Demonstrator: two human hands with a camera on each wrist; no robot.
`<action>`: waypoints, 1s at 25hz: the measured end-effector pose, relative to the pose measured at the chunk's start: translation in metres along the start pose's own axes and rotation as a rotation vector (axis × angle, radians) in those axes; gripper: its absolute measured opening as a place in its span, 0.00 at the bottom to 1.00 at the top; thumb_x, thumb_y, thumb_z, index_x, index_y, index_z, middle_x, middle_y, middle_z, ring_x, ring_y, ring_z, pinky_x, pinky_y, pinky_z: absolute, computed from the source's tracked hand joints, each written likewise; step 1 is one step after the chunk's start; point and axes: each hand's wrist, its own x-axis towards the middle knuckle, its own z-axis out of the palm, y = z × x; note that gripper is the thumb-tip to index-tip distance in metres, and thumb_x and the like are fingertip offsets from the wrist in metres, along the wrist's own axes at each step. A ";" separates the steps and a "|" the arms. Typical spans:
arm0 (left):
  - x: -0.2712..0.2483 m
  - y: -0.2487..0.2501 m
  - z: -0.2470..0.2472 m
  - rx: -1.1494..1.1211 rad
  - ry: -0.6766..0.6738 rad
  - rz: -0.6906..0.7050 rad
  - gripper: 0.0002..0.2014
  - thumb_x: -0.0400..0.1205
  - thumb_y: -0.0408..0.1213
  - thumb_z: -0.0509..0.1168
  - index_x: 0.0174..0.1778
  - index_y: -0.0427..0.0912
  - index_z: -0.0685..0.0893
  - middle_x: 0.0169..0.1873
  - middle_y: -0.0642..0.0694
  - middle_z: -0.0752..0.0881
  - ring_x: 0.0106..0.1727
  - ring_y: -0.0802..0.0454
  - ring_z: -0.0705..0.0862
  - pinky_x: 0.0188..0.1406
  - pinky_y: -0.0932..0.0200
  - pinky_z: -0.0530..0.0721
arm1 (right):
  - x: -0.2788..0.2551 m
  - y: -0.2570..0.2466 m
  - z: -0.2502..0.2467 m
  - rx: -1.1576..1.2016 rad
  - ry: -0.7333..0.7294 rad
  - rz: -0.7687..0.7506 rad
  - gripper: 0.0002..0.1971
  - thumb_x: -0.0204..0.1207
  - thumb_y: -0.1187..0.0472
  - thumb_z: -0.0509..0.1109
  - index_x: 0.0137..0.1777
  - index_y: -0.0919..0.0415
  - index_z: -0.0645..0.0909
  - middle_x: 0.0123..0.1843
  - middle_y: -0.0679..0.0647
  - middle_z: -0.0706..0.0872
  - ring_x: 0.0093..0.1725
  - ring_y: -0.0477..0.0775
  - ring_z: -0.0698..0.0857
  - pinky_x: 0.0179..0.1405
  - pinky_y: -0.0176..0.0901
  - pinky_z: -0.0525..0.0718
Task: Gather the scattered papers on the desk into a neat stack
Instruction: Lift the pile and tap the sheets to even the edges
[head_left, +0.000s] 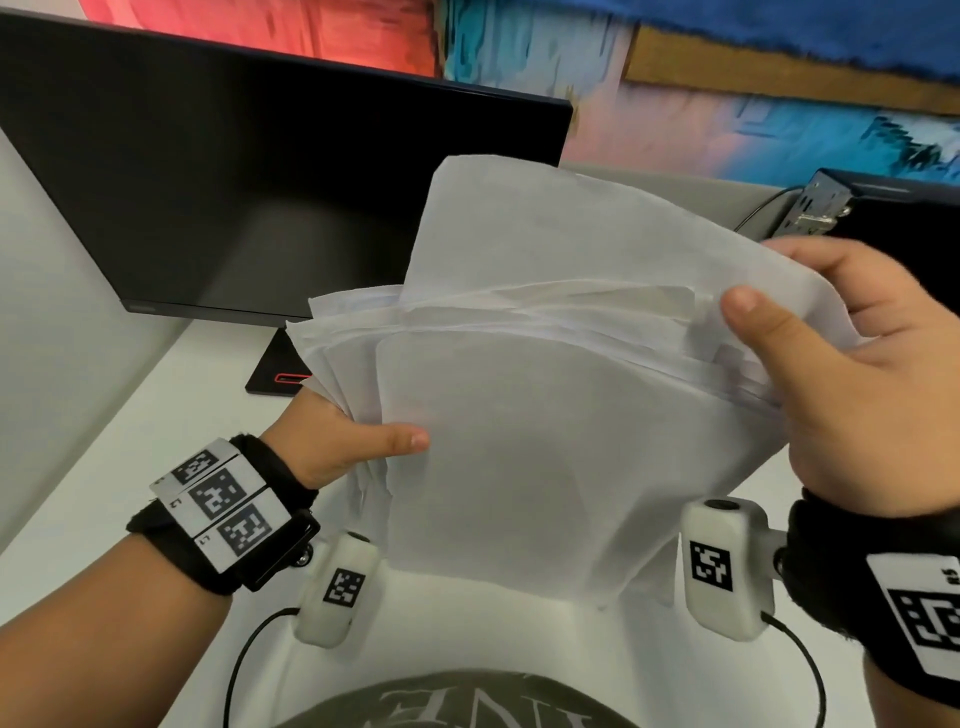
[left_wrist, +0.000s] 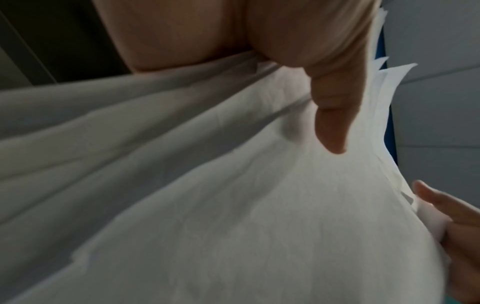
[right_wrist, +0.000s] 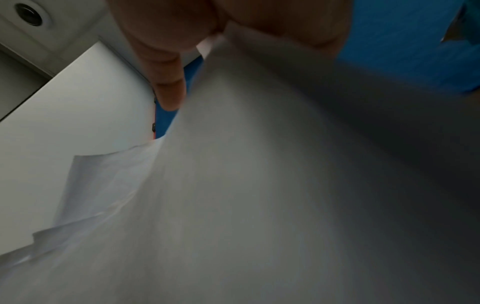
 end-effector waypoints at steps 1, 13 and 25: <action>0.001 0.000 0.000 -0.004 0.008 -0.001 0.34 0.49 0.40 0.81 0.53 0.45 0.82 0.46 0.58 0.92 0.51 0.58 0.89 0.45 0.67 0.85 | 0.001 0.001 0.000 0.002 0.015 -0.015 0.05 0.69 0.48 0.71 0.45 0.42 0.83 0.45 0.48 0.89 0.46 0.53 0.87 0.48 0.51 0.86; 0.008 -0.001 0.003 -0.074 -0.007 -0.017 0.31 0.49 0.52 0.83 0.49 0.52 0.88 0.47 0.54 0.92 0.51 0.55 0.90 0.45 0.64 0.86 | 0.008 -0.003 0.000 -0.100 -0.082 -0.065 0.07 0.71 0.59 0.73 0.34 0.46 0.84 0.30 0.39 0.88 0.26 0.38 0.80 0.29 0.25 0.75; 0.008 -0.003 0.007 -0.103 -0.010 -0.027 0.29 0.49 0.53 0.83 0.48 0.54 0.89 0.46 0.52 0.92 0.51 0.52 0.90 0.45 0.61 0.86 | 0.002 0.005 -0.001 -0.299 -0.215 -0.284 0.11 0.69 0.49 0.71 0.50 0.50 0.84 0.53 0.52 0.80 0.55 0.33 0.77 0.60 0.21 0.71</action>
